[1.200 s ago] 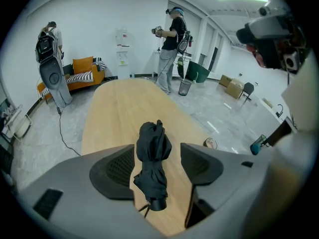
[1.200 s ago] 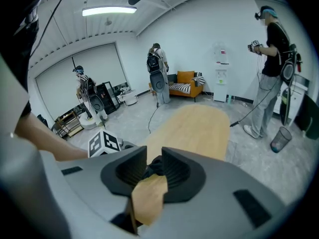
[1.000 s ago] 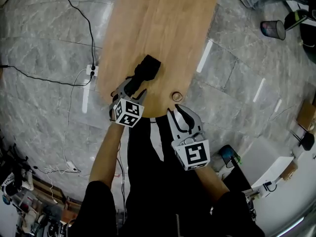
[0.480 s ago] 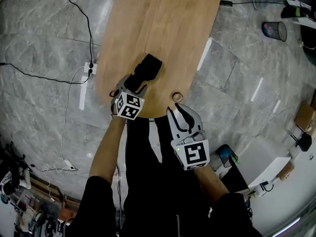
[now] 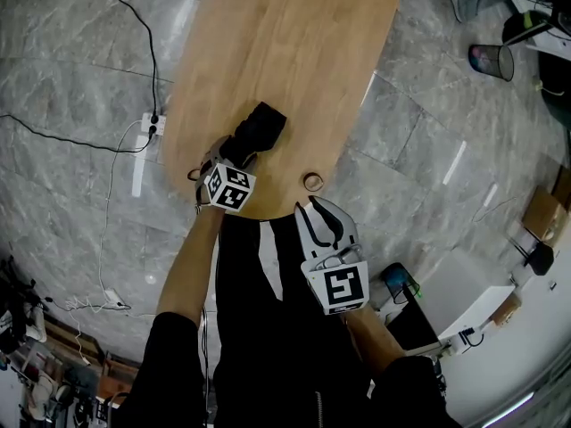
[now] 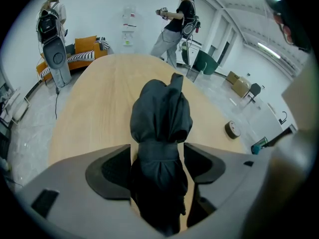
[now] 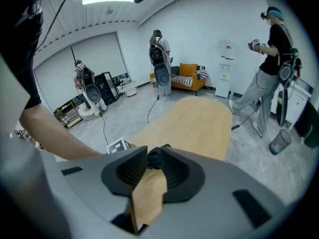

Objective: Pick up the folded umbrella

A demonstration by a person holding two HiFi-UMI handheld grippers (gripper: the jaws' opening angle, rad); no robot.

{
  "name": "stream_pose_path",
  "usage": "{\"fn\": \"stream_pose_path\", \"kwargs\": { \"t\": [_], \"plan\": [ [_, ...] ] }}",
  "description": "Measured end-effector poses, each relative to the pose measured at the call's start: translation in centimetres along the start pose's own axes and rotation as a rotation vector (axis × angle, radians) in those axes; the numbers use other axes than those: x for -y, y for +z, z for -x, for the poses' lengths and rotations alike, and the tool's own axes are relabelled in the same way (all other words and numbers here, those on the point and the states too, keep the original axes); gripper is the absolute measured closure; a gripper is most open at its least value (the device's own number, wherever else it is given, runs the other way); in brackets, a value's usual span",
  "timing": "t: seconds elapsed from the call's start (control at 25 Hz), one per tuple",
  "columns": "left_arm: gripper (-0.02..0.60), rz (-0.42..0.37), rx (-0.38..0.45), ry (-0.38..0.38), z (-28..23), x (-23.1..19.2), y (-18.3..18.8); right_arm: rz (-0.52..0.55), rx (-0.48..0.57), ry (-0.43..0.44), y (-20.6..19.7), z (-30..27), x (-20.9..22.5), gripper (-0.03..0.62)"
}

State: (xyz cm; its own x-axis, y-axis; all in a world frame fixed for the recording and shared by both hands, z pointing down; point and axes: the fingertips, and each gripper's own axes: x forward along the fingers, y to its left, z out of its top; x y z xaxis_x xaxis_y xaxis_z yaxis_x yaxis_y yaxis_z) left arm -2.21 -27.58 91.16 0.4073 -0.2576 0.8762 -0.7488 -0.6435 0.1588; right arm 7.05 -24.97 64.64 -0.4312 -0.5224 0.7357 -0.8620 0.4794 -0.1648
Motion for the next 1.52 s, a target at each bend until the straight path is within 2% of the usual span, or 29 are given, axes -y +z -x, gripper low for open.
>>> {"fn": "stream_pose_path", "kwargs": {
  "t": [0.24, 0.6, 0.8, 0.96, 1.28, 1.52],
  "plan": [
    [0.253, -0.033, -0.008, 0.010, -1.1, 0.4, 0.0, 0.003, -0.023, -0.006, -0.9, -0.1, 0.3, 0.500],
    [0.256, -0.066, 0.038, 0.087, -1.4, 0.1, -0.2, -0.042, -0.016, -0.028, -1.2, -0.4, 0.5, 0.500],
    [0.262, -0.069, 0.044, 0.094, -1.3, 0.2, 0.0, -0.051, -0.023, -0.032, -1.2, -0.6, 0.9, 0.503],
    [0.291, -0.079, 0.040, 0.094, -1.4, 0.3, 0.0, -0.060, -0.026, -0.031, -1.5, -0.6, 0.6, 0.505],
    [0.336, -0.068, -0.012, 0.101, -1.5, 0.7, -0.1, -0.061, -0.028, -0.030, -1.4, -0.2, 0.2, 0.511],
    [0.347, -0.062, -0.030, 0.071, -1.4, 0.5, 0.1, -0.073, -0.025, -0.034, -1.2, 0.2, 0.6, 0.516]
  ]
}}
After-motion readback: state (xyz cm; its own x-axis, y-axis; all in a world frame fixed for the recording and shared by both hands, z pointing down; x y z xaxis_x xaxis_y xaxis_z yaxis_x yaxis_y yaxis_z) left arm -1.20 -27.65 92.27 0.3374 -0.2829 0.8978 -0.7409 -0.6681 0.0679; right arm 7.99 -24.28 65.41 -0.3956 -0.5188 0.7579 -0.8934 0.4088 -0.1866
